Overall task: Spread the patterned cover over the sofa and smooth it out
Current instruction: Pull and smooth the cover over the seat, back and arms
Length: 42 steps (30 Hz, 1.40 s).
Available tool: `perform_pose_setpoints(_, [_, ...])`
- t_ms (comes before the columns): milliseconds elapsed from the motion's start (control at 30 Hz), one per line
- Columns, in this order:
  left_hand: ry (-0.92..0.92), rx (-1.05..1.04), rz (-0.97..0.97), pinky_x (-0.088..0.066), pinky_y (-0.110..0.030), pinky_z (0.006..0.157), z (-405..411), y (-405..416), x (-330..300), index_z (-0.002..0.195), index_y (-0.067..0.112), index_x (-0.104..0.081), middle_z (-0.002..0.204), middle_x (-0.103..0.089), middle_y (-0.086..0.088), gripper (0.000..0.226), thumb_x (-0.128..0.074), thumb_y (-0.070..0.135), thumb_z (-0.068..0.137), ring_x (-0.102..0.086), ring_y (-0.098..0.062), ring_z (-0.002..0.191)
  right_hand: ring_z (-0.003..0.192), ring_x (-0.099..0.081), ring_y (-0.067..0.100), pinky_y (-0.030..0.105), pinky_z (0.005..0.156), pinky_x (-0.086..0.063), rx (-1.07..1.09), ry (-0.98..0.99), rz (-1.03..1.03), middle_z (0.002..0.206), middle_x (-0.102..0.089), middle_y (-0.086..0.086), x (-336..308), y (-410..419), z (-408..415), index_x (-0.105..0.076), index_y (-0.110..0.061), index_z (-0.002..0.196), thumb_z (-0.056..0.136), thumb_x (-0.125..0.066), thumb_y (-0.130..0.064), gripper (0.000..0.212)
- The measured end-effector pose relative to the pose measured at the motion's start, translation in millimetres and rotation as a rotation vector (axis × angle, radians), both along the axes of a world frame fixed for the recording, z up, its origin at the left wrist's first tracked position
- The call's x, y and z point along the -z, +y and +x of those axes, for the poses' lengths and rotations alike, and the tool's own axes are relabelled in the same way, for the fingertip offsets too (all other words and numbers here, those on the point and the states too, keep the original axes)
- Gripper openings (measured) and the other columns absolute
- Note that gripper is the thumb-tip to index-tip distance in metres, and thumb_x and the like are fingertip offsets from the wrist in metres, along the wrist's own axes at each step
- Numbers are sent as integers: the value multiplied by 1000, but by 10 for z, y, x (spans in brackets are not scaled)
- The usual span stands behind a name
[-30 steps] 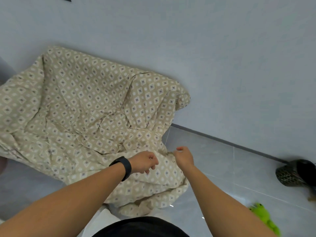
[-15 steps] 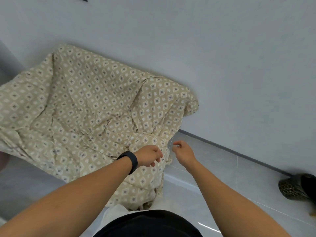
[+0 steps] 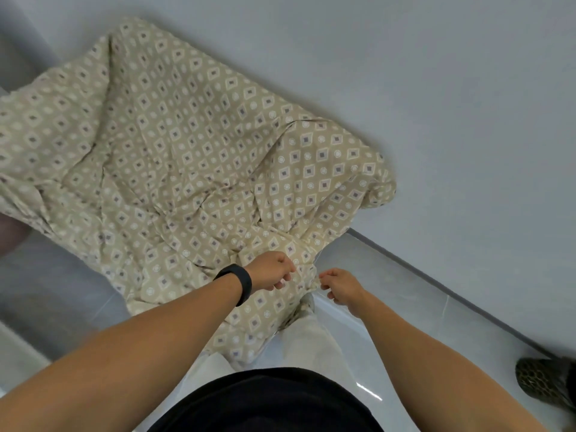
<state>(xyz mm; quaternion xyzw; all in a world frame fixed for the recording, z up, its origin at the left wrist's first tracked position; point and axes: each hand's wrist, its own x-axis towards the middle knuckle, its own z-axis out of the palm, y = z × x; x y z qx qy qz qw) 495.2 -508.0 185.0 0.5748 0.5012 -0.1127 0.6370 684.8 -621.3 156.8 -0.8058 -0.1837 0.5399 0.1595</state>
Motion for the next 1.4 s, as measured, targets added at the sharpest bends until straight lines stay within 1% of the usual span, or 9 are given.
perform_pose_setpoints(333, [233,-142,-67,-46,-33,69,969,227,1282,91,10,-55,94,-60,-9,19,-49,23,103,-53,-24,78,60,-47,18,29,57,-38,18,142,-162,84,-59,12,1553,660,1001,-61,-13,89,96,-58,-13,8])
perform_pose_setpoints(500, [311,-10,78,-52,-38,91,1341,237,2194,127,19,-60,128,-53,-3,28,-51,21,100,-58,-26,106,64,-46,24,35,60,-38,70,148,-275,74,-49,14,2646,963,1313,-50,-15,65,88,-54,-4,26])
perform_pose_setpoints(600, [366,190,212,-45,-44,105,1439,283,2752,147,26,-46,155,-34,-2,51,-55,21,97,-42,-29,135,74,-54,24,39,75,-51,178,139,-244,80,-59,7,3328,1059,1419,-63,-21,92,92,-59,-13,9])
perform_pose_setpoints(700, [431,372,300,-38,-48,115,1417,364,3191,158,30,-28,168,-9,-2,73,-59,23,92,-19,-32,150,96,-60,22,39,92,-57,233,202,-271,123,-62,4,3808,1121,1383,-50,-26,146,98,-63,-37,50])
perform_pose_setpoints(800, [506,414,364,-30,-50,121,1331,446,3465,162,35,-6,170,6,0,94,-61,17,87,-4,-32,155,90,-62,18,31,75,-57,336,290,-267,117,-65,4,4019,1239,1305,-57,-21,137,101,-59,-40,41])
perform_pose_setpoints(900, [566,416,395,-47,-48,100,1259,519,3648,159,40,4,168,-1,-4,100,-63,14,88,-31,-39,144,62,-49,12,28,64,-46,446,328,-223,83,-59,1,4117,1195,1273,-62,-17,116,102,-64,-34,23])
perform_pose_setpoints(1033, [564,410,394,-56,-50,78,1207,647,3796,145,32,-24,136,-44,-14,60,-60,23,98,-63,-39,93,53,-43,8,24,58,-40,478,360,-146,69,-52,-3,4114,1075,1307,-56,-18,88,99,-69,-34,24])
perform_pose_setpoints(1300, [343,370,461,-48,-43,75,1250,568,3563,101,27,-48,105,-56,-1,14,-43,14,99,-56,-31,97,89,-70,16,29,86,-56,725,403,-16,101,-74,1,3744,1039,1506,-67,-18,112,101,-52,-25,20])
perform_pose_setpoints(1400, [195,433,500,-48,-41,77,1127,452,3327,98,26,-49,102,-53,4,13,-52,14,96,-52,-24,98,88,-69,23,28,77,-57,844,262,4,104,-73,6,3685,851,1655,-69,-17,108,101,-51,-28,22])
